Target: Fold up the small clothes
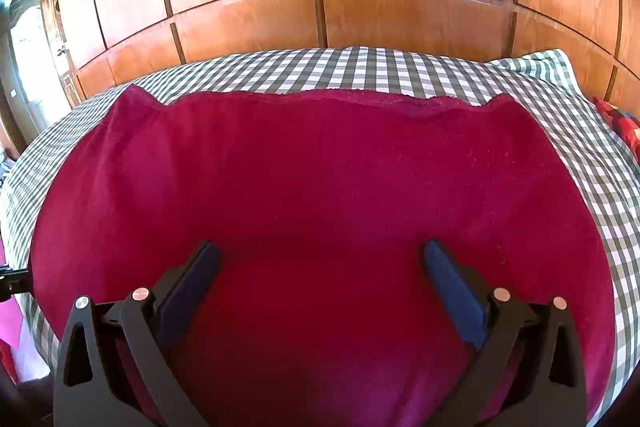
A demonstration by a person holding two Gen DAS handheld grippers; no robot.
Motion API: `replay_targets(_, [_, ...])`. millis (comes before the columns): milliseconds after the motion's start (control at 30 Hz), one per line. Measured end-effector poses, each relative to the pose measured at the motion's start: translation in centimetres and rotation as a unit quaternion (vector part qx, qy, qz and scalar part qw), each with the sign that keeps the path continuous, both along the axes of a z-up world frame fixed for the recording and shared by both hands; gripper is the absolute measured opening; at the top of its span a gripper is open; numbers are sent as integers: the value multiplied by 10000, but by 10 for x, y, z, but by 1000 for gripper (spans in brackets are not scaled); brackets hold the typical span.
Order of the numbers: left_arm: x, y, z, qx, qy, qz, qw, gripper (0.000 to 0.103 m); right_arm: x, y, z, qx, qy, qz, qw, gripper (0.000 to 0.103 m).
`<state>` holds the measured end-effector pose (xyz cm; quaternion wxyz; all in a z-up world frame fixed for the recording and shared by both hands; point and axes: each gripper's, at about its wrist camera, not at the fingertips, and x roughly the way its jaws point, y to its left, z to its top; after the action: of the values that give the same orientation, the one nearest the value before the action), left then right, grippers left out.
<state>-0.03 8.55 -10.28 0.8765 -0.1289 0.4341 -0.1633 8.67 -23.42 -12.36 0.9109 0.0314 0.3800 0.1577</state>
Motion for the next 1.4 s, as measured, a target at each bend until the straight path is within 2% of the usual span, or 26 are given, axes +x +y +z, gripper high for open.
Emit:
replay_targets(167, [3,2,12,-61,14,5,10000,7,2,-4,10,30,227,180,9996,101])
replay_targets(233, [4,7,24,-122,-130,40,9998,7,0,-21,21,411,321,239,9984,101])
replay_targets(333, [10,11,37,-196,-325,209,9991,7,-6,-63,39,981,235,-50,9949,101])
replay_targets(467, [24,3,45,-248,-458,201,9984,7,-3,-136,43,1861,430,-679,9792,101])
replay_targets(533, [34,-5,47,-307,-501,130,9982,7,4,-169,32,2255,707,-895,9675,100])
replay_targets(600, [45,-16,48,-283,-545,63,9981,7,16,-189,16,2650,1075,-920,9538,94])
replay_targets(667, [52,-25,47,-164,-556,34,9983,7,25,-197,4,2864,1315,-847,9453,84])
replay_targets(800, [73,-40,36,106,-397,-24,9992,7,46,-199,-23,3177,1784,-680,9288,77])
replay_targets(933, [85,-40,19,277,-197,6,9994,7,62,-185,-28,3124,1853,-305,9312,75])
replay_targets(967, [87,-38,16,258,-159,25,9995,7,64,-181,-27,3046,1876,-219,9336,61])
replay_targets(1000, [88,-35,12,213,-136,48,9997,7,66,-177,-27,2943,1912,-206,9362,53])
replay_targets(1033, [88,-34,11,189,-117,62,9997,7,67,-172,-27,2780,1945,-198,9405,39])
replay_targets(1067, [88,-33,10,162,-99,73,9998,7,66,-168,-26,2765,1933,-162,9412,30])
replay_targets(1100, [88,-33,9,154,-92,83,9998,7,65,-164,-24,2781,1920,-142,9411,26])
replay_targets(1200, [89,-33,8,175,-92,82,9998,7,58,-158,-10,2821,1802,-144,9422,24])
replay_targets(1400, [88,-29,8,14,-75,52,10000,7,48,-124,48,2951,1446,301,9440,23])
